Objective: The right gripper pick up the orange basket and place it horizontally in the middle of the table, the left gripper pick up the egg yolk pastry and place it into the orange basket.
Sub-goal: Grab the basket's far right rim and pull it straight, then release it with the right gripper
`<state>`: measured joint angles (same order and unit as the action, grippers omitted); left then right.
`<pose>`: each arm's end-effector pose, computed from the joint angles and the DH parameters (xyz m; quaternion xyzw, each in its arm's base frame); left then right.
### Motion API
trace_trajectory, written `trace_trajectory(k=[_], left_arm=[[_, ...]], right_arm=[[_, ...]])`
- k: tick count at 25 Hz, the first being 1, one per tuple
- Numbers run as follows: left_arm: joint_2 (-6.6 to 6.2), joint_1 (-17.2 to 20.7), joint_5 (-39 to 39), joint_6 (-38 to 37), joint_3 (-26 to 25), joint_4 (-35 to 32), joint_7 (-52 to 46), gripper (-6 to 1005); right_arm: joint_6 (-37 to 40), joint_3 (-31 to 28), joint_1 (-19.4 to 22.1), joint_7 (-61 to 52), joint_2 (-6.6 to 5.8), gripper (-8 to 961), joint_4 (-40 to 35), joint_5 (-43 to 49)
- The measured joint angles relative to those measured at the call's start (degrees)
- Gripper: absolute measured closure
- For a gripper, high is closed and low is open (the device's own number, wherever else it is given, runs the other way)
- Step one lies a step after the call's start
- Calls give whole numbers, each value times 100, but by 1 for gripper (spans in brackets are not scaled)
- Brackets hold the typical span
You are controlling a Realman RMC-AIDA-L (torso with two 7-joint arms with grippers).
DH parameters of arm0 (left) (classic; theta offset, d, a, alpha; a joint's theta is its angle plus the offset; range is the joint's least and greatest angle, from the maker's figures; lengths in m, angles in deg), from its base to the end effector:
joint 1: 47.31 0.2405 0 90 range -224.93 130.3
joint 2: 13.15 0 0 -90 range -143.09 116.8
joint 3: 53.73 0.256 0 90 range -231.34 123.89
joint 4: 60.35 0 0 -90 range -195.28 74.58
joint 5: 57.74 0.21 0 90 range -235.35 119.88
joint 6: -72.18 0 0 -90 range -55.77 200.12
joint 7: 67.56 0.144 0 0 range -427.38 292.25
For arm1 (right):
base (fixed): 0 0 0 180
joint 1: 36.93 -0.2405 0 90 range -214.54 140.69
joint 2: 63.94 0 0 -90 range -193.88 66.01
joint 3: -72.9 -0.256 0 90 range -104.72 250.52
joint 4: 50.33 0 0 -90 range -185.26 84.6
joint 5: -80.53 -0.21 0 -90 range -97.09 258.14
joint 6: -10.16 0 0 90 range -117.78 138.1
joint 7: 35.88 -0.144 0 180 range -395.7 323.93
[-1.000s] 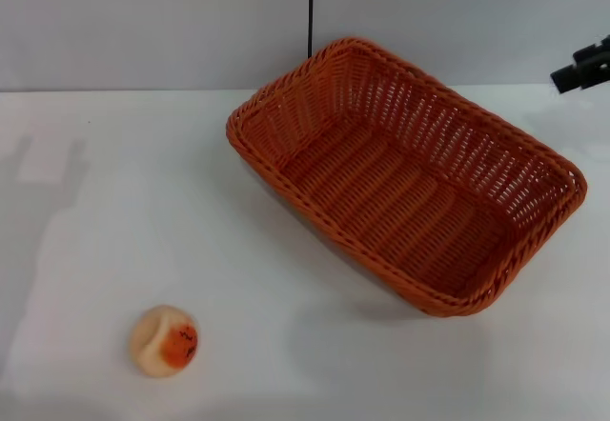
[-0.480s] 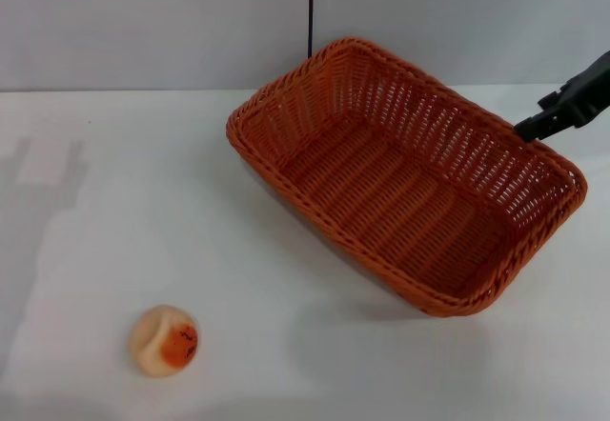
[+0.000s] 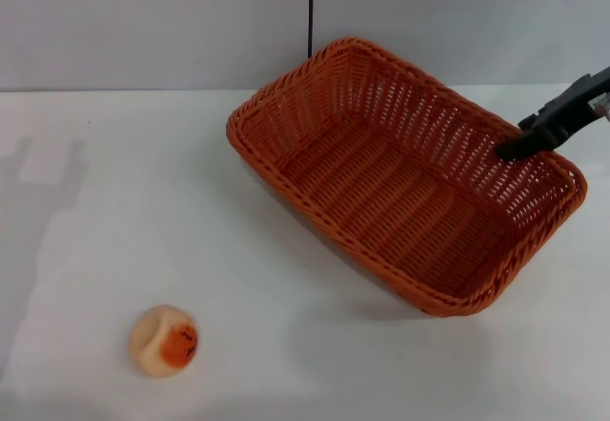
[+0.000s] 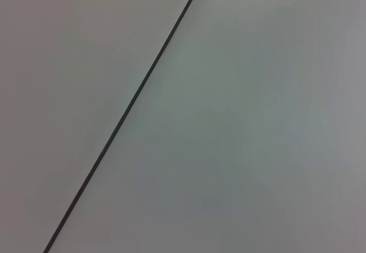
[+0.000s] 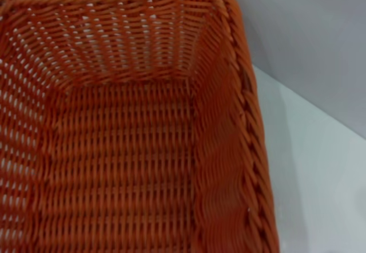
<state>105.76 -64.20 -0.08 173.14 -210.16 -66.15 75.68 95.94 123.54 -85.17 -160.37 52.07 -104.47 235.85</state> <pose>-0.3366 0.2403 0.0290 -0.5684 -0.2681 -0.5448 0.5552 0.2119 0.4132 0.0419 -0.9218 0.3159 -0.1324 0.1817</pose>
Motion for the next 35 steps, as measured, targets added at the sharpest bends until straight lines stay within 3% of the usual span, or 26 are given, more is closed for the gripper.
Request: trace_trajectory(k=[4, 10, 15, 18, 27, 35], left_arm=[[0, -3, 0, -5, -1, 0, -5, 200], [1, -22, 0, -76, -1, -8, -14, 200], [8, -28, 0, -157, -1, -14, -23, 200], [9, -33, 0, -173, -1, -19, -25, 200], [9, -28, 0, -211, -1, -71, -33, 201], [3, -20, 0, -202, -1, -71, -33, 201]], right_arm=[[-132, 2, 3, 2, 14, 450, 58, -24], [-293, 7, 57, 110, 155, 455, 94, -75], [-310, 25, 61, 133, 177, 668, 169, -236], [-287, 25, 72, 141, 183, 706, 159, -311], [46, 1, 208, 295, 178, 754, 0, -918], [632, -57, 558, 343, 54, 772, -376, -1994]])
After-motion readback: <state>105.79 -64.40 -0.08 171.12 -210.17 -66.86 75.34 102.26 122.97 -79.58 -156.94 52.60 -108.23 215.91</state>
